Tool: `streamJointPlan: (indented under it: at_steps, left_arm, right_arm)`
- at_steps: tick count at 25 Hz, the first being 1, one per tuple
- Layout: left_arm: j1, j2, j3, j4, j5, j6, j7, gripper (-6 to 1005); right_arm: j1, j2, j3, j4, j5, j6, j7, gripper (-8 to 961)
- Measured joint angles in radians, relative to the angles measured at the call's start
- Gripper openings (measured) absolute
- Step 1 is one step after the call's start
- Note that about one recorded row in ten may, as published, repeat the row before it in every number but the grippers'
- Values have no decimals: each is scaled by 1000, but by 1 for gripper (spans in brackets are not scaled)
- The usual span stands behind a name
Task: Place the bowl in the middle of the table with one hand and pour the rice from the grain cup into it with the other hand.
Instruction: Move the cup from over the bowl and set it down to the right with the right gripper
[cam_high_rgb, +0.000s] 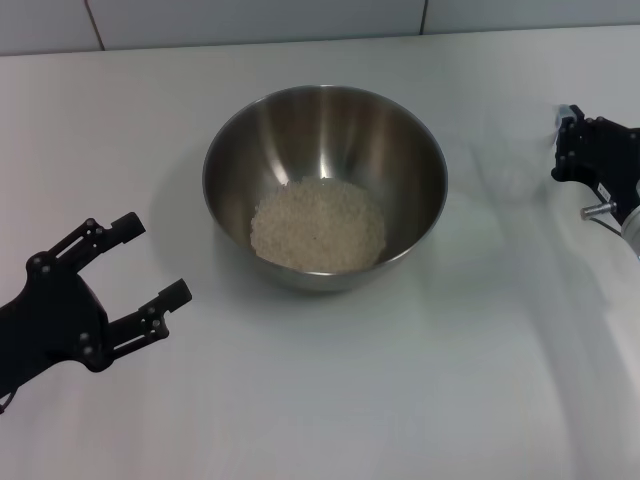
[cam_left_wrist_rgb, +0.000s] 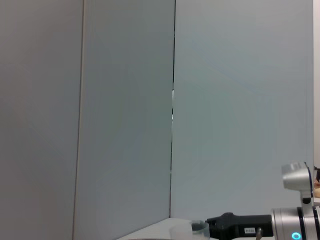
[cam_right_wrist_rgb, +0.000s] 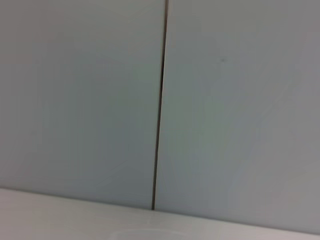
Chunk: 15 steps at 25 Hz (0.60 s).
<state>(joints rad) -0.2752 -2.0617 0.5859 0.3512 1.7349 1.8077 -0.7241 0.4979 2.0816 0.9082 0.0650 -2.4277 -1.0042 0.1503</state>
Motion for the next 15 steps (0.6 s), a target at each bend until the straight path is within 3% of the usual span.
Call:
streamJointPlan:
  at_steps: [7,15]
  left_arm:
    - [8,0,0,0,-4,11,0,860]
    - [10,0,-5,0,-5,20,0,860]
  right_arm:
    - [4,-3,-2,2,-3,50,7,57]
    - [-11,-6,-3,-1,-4,43,12,222]
